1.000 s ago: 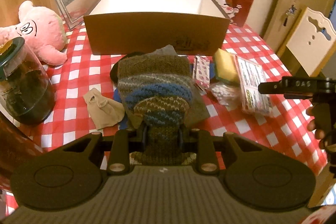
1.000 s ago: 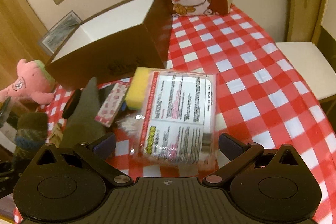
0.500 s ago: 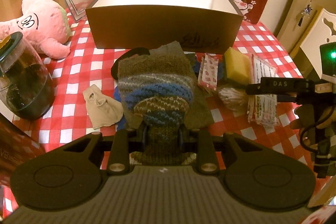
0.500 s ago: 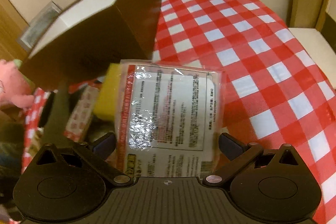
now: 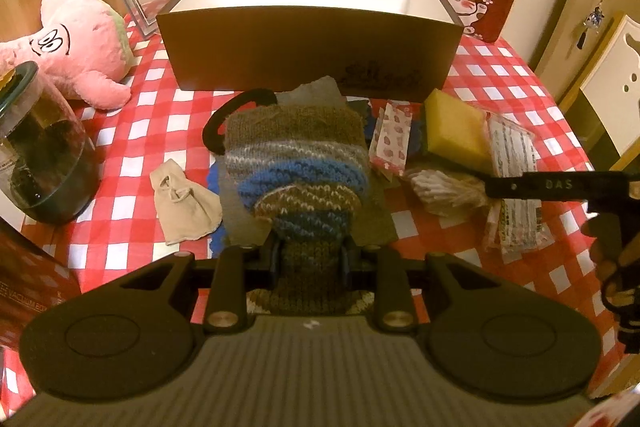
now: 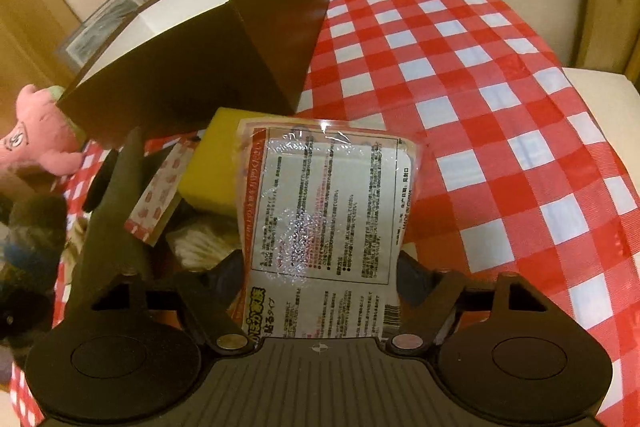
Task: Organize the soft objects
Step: 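Lift the sock with the left gripper while the right gripper grasps the plastic packet, then carry the sock and packet into the box and open both grippers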
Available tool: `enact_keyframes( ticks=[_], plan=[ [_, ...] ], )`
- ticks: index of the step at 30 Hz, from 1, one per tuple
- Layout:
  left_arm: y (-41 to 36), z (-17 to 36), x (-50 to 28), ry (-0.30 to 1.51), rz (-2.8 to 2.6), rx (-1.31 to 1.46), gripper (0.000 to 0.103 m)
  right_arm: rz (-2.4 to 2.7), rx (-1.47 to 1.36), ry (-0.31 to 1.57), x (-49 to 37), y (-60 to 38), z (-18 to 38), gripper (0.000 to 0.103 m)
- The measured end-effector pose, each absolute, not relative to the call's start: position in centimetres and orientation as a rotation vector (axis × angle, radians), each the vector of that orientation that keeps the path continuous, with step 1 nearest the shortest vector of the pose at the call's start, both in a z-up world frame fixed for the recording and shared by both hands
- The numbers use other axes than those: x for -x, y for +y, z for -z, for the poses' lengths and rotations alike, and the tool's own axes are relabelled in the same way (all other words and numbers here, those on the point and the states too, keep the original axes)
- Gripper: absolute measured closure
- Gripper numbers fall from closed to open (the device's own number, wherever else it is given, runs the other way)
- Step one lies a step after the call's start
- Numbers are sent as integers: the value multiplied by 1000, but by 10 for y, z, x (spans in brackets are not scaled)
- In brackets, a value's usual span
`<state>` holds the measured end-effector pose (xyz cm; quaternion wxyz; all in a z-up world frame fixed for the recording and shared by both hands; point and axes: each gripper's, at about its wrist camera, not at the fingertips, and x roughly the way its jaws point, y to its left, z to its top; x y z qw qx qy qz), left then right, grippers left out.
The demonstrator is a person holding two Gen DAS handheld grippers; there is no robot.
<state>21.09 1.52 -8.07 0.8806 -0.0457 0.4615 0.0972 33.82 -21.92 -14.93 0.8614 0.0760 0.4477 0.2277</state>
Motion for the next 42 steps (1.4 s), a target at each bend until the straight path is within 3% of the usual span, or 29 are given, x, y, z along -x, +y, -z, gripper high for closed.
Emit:
enact_keyframes(
  ticks=[19, 42],
  plan=[
    [19, 52, -226, 881, -177, 61, 78, -546, -128, 866, -318, -223, 95, 27],
    [96, 1, -305, 702, -132, 15, 78, -605, -84, 740, -357, -123, 8, 27]
  ],
)
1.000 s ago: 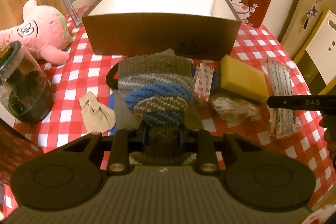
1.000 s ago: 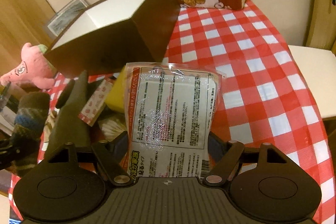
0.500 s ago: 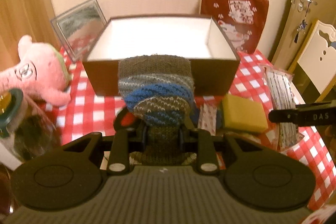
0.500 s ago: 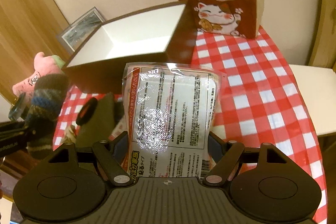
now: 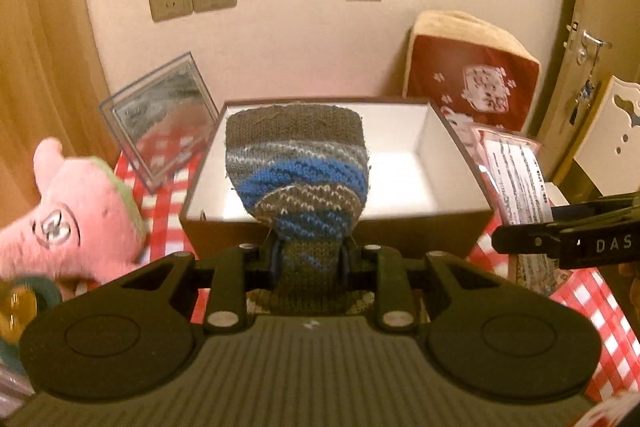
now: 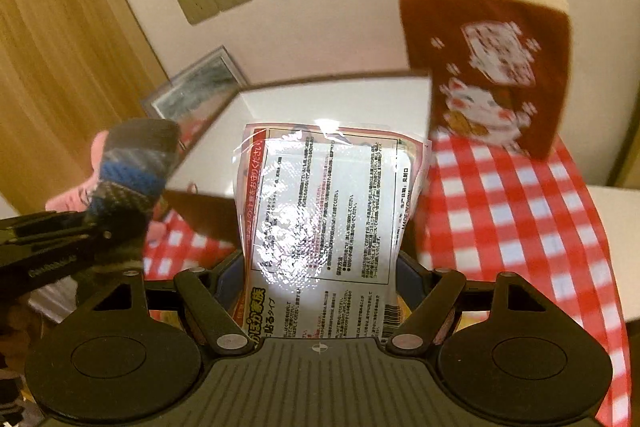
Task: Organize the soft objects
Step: 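Carry the sock and packet into the box and open both grippers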
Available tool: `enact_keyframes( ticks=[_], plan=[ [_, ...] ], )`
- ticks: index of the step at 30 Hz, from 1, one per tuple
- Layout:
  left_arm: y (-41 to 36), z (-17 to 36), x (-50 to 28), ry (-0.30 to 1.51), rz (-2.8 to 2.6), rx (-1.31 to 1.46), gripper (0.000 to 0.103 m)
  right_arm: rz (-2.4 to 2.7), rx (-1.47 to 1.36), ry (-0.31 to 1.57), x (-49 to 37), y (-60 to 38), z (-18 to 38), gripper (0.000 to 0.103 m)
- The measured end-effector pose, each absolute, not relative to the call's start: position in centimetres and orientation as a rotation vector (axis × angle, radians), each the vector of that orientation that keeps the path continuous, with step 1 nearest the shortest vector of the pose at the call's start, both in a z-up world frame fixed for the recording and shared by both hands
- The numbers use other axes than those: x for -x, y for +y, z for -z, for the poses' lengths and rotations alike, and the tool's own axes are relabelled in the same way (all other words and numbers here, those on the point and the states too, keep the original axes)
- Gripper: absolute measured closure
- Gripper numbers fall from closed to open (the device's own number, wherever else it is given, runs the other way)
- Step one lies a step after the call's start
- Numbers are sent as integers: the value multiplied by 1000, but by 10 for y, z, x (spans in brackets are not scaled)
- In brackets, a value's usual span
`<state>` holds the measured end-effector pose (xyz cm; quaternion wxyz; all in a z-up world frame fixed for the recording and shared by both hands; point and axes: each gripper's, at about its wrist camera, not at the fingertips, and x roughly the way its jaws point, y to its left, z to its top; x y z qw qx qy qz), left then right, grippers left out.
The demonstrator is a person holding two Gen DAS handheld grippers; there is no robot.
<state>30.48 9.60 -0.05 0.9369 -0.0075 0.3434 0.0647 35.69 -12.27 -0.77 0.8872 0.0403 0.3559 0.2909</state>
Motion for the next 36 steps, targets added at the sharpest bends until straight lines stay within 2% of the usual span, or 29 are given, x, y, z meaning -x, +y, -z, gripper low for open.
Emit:
enact_keyframes(
  ticks=[13, 29, 32, 33, 34, 36],
  plan=[
    [93, -2, -386, 695, -128, 29, 78, -595, -79, 704, -434, -78, -18, 27],
    [118, 39, -465, 776, -125, 16, 77, -533, -86, 780, -513, -54, 8, 27],
    [122, 50, -476, 791, -128, 23, 67, -528, -83, 790, -522, -51, 15, 27],
    [123, 53, -480, 798, -130, 26, 58, -523, -82, 793, -526, -50, 17, 27],
    [125, 56, -482, 807, -132, 29, 54, -520, -83, 798, -529, -50, 19, 26],
    [127, 61, -486, 804, -132, 24, 50, -517, -89, 806, -534, -50, 23, 26]
  ],
)
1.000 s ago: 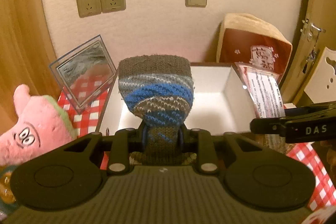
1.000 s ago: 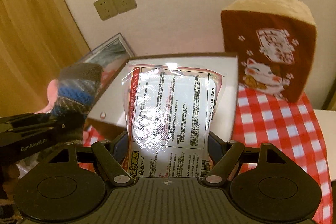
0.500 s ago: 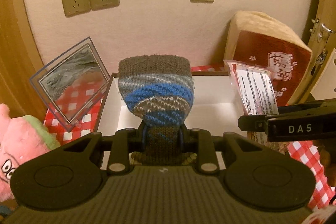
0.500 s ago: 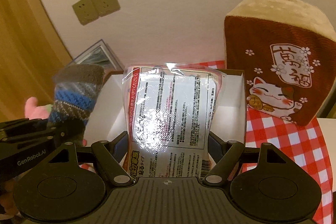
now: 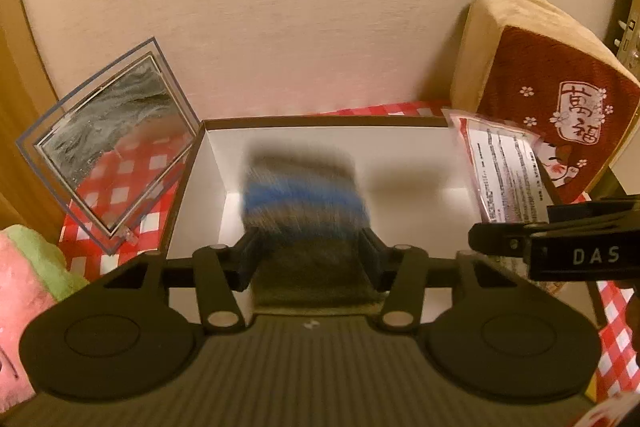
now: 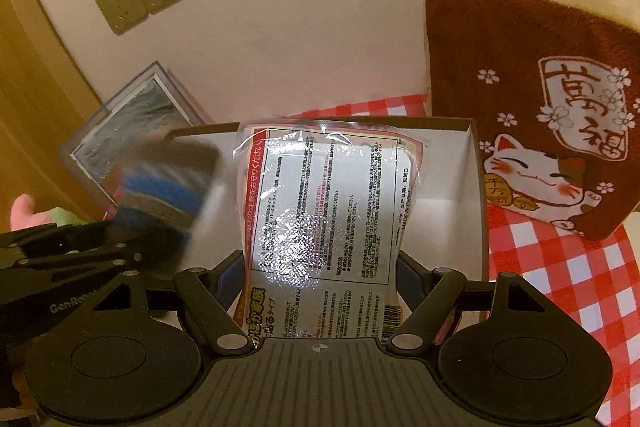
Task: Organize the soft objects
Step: 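Carry the sock and packet into the box and open both grippers, then withdraw both grippers from the box toward the table items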
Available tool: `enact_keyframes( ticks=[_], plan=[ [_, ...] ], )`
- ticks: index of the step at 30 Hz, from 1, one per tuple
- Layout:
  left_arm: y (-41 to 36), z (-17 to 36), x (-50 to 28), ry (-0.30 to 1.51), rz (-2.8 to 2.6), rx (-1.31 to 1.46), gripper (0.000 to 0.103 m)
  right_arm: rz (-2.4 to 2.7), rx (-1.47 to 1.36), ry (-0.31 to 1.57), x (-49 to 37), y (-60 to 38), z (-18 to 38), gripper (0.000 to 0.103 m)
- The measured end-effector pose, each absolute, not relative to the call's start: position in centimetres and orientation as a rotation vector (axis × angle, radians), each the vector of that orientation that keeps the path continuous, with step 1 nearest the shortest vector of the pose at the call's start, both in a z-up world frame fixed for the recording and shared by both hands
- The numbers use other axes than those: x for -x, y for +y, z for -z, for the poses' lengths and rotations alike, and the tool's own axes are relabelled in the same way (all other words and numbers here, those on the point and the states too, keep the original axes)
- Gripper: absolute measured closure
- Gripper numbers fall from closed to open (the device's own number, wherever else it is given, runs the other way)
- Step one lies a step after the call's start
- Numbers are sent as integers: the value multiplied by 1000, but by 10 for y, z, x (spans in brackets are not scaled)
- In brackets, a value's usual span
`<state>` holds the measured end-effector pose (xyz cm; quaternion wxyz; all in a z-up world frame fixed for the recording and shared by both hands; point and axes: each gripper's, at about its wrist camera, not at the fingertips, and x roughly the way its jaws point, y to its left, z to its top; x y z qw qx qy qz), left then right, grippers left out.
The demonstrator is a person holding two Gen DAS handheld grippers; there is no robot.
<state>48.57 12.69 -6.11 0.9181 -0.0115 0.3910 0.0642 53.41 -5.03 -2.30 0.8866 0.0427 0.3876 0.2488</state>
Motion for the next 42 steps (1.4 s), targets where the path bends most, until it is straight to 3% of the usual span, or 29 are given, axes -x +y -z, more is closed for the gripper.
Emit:
enact_keyframes(
  ticks=[6, 14, 21, 42],
  plan=[
    [133, 65, -486, 813, -134, 23, 46, -513, -90, 815, -542, -48, 27, 25],
    [139, 62, -475, 813, -146, 52, 46, -515, -124, 777, -544, -54, 24, 7],
    [135, 54, -464, 804, -146, 56, 46, -506, -112, 757, -542, -58, 17, 1],
    [111, 25, -416, 773, -134, 55, 46, -551, -129, 723, -494, -90, -3, 0]
  ],
)
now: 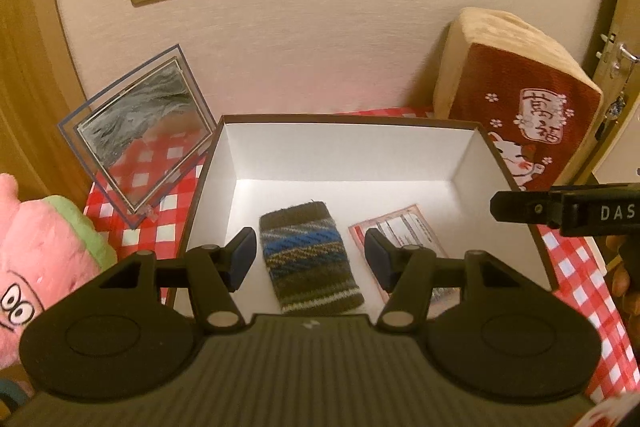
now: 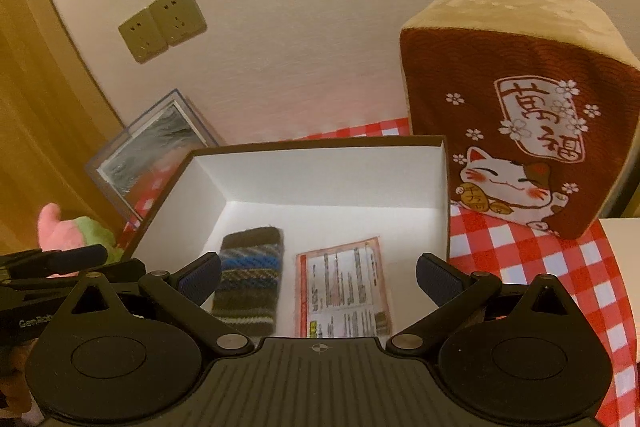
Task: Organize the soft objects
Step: 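Withdraw both grippers from the box toward the table items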
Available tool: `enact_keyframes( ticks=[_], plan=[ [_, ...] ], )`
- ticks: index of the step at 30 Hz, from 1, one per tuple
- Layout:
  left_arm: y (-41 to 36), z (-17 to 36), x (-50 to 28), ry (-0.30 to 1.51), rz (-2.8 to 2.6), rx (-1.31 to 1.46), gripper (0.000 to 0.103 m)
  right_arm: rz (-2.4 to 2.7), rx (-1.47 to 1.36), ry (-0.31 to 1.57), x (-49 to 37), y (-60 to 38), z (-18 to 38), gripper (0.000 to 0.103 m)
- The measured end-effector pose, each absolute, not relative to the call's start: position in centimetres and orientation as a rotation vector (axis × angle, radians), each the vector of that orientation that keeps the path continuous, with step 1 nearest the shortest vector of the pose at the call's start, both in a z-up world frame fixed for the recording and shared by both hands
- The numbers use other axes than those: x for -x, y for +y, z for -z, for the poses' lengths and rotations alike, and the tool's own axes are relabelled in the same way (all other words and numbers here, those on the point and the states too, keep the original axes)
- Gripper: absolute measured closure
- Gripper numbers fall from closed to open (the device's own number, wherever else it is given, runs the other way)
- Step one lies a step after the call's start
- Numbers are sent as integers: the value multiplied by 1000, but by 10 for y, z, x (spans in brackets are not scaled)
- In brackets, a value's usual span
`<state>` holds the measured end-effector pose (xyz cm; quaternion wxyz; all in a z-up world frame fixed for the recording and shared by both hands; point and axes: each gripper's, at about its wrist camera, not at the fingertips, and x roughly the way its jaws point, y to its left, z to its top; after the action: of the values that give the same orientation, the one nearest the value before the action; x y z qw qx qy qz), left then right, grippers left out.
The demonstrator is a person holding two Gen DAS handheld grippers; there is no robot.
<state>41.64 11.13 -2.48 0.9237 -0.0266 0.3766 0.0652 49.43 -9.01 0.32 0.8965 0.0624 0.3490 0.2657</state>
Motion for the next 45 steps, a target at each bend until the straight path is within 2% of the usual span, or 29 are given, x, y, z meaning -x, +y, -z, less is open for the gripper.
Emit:
enact_keyframes(
  ticks=[18, 21, 33, 45],
  plan=[
    [90, 12, -307, 776, -166, 74, 46, -584, -224, 693, -398, -160, -5, 1],
    [89, 15, -287, 782, -174, 89, 46, -584, -230, 700, -381, -173, 0, 6],
    [80, 41, -216, 824, -196, 118, 46, -567, -194, 728, -323, -198, 32, 9],
    [79, 80, -192, 911, -238, 164, 46, -531, -76, 772, -294, -193, 73, 10]
  ],
)
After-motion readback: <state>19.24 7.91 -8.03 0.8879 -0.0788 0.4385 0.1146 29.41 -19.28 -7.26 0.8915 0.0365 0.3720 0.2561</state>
